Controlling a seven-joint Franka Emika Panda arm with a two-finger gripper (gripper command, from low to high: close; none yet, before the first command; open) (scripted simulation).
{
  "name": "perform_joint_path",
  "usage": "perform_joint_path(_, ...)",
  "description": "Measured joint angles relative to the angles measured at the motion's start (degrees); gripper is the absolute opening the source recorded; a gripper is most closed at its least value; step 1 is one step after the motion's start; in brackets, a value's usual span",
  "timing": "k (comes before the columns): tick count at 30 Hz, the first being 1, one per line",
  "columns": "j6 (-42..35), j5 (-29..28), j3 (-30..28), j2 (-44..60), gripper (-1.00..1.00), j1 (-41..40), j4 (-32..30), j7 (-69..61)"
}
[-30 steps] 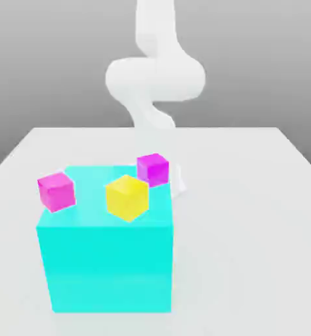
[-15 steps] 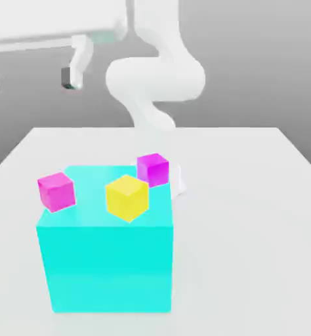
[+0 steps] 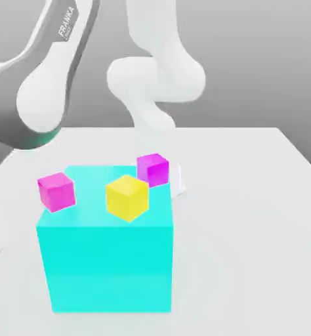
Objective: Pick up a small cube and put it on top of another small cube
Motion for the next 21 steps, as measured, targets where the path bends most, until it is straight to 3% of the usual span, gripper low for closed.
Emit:
perform_joint_path(7,6.33,3.17,1.86,14.24,0.00,-4.95,3.18,-3.03)
perform_joint_path(8,7.22,3.63,2.34,15.46,-1.00,-5.35,3.48,-3.34)
perform_joint_path(15,7.05,3.72,2.24,15.35,-1.00,-5.28,3.46,-3.42)
perform_joint_path(21,-2.29,-0.34,0.33,5.76,-1.00,-1.39,2.49,-1.16)
